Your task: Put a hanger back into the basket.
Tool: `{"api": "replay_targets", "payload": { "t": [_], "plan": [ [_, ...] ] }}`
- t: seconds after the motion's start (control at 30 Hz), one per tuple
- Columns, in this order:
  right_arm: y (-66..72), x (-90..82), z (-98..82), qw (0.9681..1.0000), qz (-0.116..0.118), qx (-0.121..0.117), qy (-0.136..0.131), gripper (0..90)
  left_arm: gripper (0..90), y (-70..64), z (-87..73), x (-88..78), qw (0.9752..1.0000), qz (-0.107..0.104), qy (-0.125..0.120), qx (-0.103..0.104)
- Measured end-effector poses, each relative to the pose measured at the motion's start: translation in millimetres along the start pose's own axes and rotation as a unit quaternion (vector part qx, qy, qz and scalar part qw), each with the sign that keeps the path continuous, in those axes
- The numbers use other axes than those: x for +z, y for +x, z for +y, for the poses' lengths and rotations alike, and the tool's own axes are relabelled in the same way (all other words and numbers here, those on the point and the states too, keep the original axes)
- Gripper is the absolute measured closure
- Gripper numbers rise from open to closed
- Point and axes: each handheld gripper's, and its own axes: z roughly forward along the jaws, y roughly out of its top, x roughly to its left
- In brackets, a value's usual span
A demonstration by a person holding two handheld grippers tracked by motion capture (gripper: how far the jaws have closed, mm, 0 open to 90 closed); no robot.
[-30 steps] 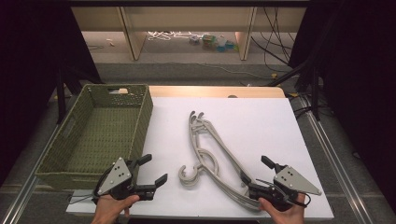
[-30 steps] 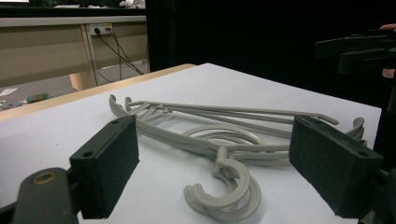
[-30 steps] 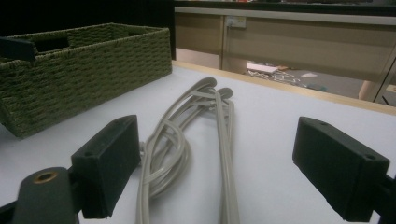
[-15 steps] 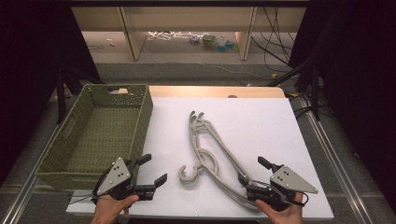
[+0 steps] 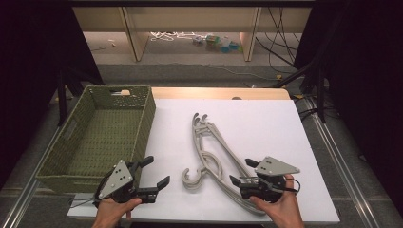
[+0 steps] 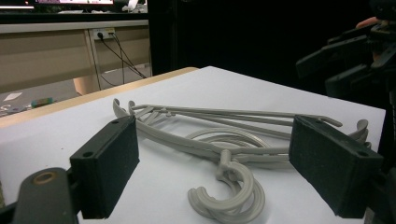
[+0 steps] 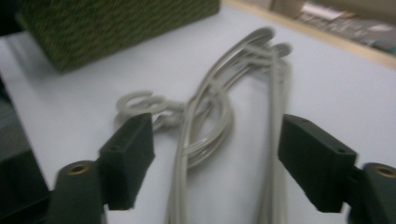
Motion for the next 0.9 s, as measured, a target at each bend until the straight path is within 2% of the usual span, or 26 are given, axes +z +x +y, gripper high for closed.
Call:
{"api": "replay_targets", "payload": {
  "t": [0.1, 0.17, 0.2, 0.23, 0.27, 0.3, 0.33, 0.37, 0.4, 0.43, 0.5, 0.57, 0.6, 0.67, 0.7, 0.77, 0.87, 0.9],
  "plan": [
    [2.4, 15.3, 1.4, 0.9984, 0.017, 0.009, 0.052, 32.7, 16.0, 0.1, 0.0, 0.0, 1.0000, 0.000, 0.000, 0.001],
    [1.9, 23.9, 0.0, 0.9973, 0.024, 0.004, 0.069, 33.6, 16.0, 0.3, 0.0, 0.1, 1.0000, 0.000, -0.001, 0.002],
    [1.9, 23.9, 0.0, 0.9973, 0.024, 0.004, 0.069, 33.6, 16.0, 0.3, 0.0, 0.1, 1.0000, 0.000, -0.001, 0.002],
    [0.9, 33.2, -2.9, 0.9944, 0.038, -0.004, 0.098, 36.2, 16.0, 0.6, -0.3, 0.9, 1.0000, -0.004, -0.007, 0.002],
    [1.3, 34.9, -3.4, 0.9935, 0.040, -0.001, 0.107, 36.4, 16.0, 0.6, -0.3, 0.8, 1.0000, -0.003, -0.007, 0.003],
    [1.7, 39.4, -5.1, 0.9938, 0.036, -0.004, 0.105, 36.9, 16.0, 0.4, 0.1, -0.1, 1.0000, 0.001, -0.001, 0.003],
    [0.9, 41.3, -5.0, 0.9925, 0.039, -0.010, 0.116, 37.6, 16.0, 0.4, 0.1, 0.0, 1.0000, 0.001, -0.001, 0.002],
    [2.5, 43.7, -5.5, 0.9916, 0.039, -0.001, 0.123, 38.8, 16.0, 0.7, -0.4, 1.0, 1.0000, -0.003, -0.007, 0.003],
    [1.8, 45.0, -4.9, 0.9899, 0.044, -0.004, 0.135, 40.0, 16.0, 0.7, -0.4, 1.0, 1.0000, -0.003, -0.007, 0.003],
    [1.8, 45.0, -4.9, 0.9899, 0.044, -0.004, 0.135, 40.0, 16.0, -0.5, -0.2, 0.1, 1.0000, 0.002, -0.002, -0.002],
    [2.6, 50.8, -4.9, 0.9862, 0.052, -0.003, 0.157, 43.5, 16.0, -0.5, 0.0, 0.1, 1.0000, 0.002, -0.001, 0.002],
    [1.7, 53.4, -5.2, 0.9860, 0.054, -0.008, 0.158, 45.0, 16.0, -0.1, -0.2, 0.3, 1.0000, 0.001, 0.000, 0.006],
    [2.9, 56.1, -6.0, 0.9858, 0.052, -0.001, 0.160, 47.1, 16.0, 0.0, -0.3, 0.3, 1.0000, 0.001, 0.001, 0.007],
    [1.0, 60.2, -5.3, 0.9823, 0.055, 0.005, 0.179, 49.8, 16.0, 0.2, -0.3, 0.3, 1.0000, 0.001, 0.000, 0.006],
    [1.7, 60.8, -4.4, 0.9795, 0.060, 0.020, 0.191, 50.6, 16.0, 0.0, -0.3, 0.3, 1.0000, 0.002, 0.000, 0.004],
    [1.3, 63.2, -4.7, 0.9784, 0.059, 0.021, 0.197, 51.3, 16.0, 0.3, -0.3, 0.3, 1.0000, 0.001, 0.000, 0.007],
    [-0.7, 71.6, -6.4, 0.9734, 0.064, 0.018, 0.220, 56.3, 16.0, 0.1, -0.3, 0.3, 1.0000, 0.001, 0.002, 0.009],
    [-1.1, 73.4, -6.7, 0.9725, 0.067, 0.016, 0.222, 57.7, 16.0, 0.1, -0.4, 0.4, 1.0000, 0.001, 0.002, 0.008]
  ]
}}
